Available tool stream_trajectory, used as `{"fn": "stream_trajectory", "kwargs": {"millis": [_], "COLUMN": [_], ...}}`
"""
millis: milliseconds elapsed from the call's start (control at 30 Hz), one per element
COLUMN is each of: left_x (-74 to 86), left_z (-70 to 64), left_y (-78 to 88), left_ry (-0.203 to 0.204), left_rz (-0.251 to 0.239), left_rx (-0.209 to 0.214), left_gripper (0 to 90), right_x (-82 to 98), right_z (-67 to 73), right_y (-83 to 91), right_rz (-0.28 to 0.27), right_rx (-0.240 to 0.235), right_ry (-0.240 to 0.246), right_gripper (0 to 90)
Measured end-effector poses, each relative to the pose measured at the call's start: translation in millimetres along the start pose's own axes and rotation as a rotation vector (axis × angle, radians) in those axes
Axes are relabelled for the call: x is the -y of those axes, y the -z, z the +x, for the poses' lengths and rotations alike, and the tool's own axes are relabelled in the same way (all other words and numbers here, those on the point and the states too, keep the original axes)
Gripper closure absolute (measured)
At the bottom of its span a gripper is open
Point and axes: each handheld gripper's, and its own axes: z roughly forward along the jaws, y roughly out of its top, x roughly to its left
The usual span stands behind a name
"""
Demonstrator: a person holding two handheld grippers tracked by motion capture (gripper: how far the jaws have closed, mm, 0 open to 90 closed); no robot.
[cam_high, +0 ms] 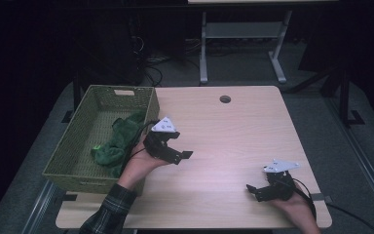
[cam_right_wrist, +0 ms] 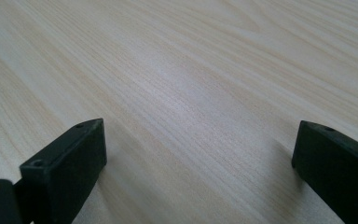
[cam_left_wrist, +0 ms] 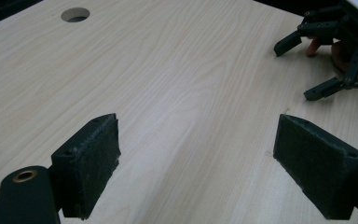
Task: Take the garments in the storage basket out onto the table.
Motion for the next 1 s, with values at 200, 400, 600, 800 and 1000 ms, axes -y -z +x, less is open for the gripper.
{"fn": "stream_trajectory", "kwargs": {"millis": [200, 400, 600, 800, 1000], "left_x": [-3.8, -8.6, -17.8, -18.2, -11.3], "left_z": [8.1, 19.7, 35.5, 46.9, 54.3], "left_y": [6.2, 21.9, 37.2, 48.2, 59.4], "left_ry": [-0.022, -0.021, -0.018, -0.006, 0.004], "left_rz": [0.033, 0.022, 0.018, -0.006, 0.002], "left_rx": [-0.004, -0.025, -0.034, -0.054, -0.091], "left_gripper": [13.7, 14.0, 14.0, 13.9, 14.2], "right_x": [0.0, -0.1, -0.1, -0.1, 0.0], "right_z": [0.0, 0.3, 0.3, -0.1, -0.2], "right_y": [0.0, -0.1, 0.0, -0.2, -0.1], "right_rz": [0.000, -0.001, -0.001, -0.003, -0.002], "right_rx": [0.001, -0.001, -0.001, -0.001, 0.000], "right_ry": [0.001, -0.004, -0.004, 0.001, 0.002], "right_gripper": [2.7, 2.7, 2.7, 2.7, 2.7]}}
